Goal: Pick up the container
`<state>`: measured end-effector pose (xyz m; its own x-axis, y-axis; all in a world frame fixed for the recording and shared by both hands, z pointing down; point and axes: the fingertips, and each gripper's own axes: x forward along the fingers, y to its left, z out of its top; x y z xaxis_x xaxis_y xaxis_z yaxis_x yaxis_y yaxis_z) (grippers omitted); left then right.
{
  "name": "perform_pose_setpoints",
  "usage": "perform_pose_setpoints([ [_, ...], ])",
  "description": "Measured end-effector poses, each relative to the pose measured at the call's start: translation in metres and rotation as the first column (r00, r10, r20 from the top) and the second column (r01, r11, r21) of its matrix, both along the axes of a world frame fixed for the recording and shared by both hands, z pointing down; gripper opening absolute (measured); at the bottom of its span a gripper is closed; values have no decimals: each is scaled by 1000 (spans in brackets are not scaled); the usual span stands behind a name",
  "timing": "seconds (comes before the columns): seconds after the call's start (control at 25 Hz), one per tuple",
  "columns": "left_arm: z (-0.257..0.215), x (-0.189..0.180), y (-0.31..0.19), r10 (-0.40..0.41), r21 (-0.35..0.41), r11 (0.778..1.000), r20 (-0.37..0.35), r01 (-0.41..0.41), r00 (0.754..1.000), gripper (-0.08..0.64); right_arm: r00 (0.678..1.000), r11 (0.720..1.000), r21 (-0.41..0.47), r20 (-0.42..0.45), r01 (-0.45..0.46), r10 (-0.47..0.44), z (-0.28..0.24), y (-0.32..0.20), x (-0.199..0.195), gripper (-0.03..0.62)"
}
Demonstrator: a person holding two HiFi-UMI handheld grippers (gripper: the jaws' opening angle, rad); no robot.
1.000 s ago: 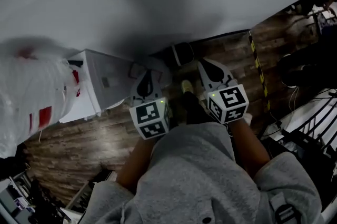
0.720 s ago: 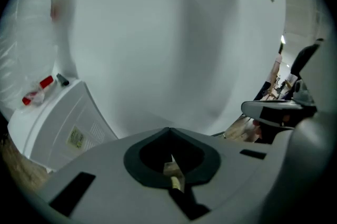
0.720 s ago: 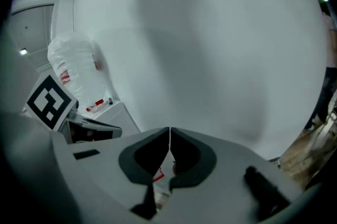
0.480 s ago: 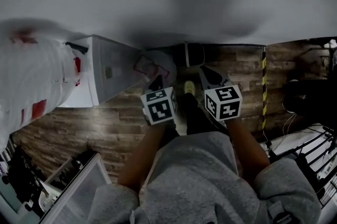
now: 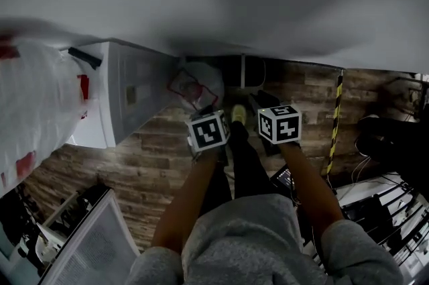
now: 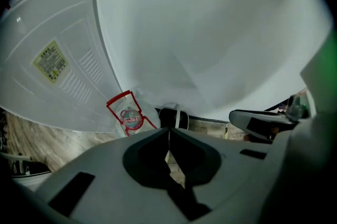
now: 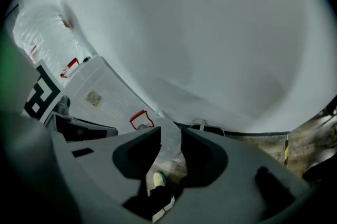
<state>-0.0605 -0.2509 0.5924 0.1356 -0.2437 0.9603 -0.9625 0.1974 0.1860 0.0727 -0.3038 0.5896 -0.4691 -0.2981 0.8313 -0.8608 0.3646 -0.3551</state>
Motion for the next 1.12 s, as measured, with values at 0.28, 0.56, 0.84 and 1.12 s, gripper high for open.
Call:
perform_pose_setpoints([
  [0.28, 54, -16, -2, -6, -1, 1000, -46, 6, 999, 15, 999, 1000, -11, -41, -15, 14, 72, -8, -25, 127],
  [0.56, 101, -6, -25, 2, 58, 998, -109, 5, 994, 15, 997, 998, -43, -58, -49, 46, 151, -19, -26, 133],
  [0.84, 140, 1, -28, 19, 82, 997, -117, -10, 993, 17, 996, 998, -38, -78, -45, 42, 213, -24, -27, 141],
  [1.12, 169, 20, -32, 29, 112, 994, -126, -15, 992, 15, 991, 996, -47, -108, -81, 75, 272, -30, -7, 143],
])
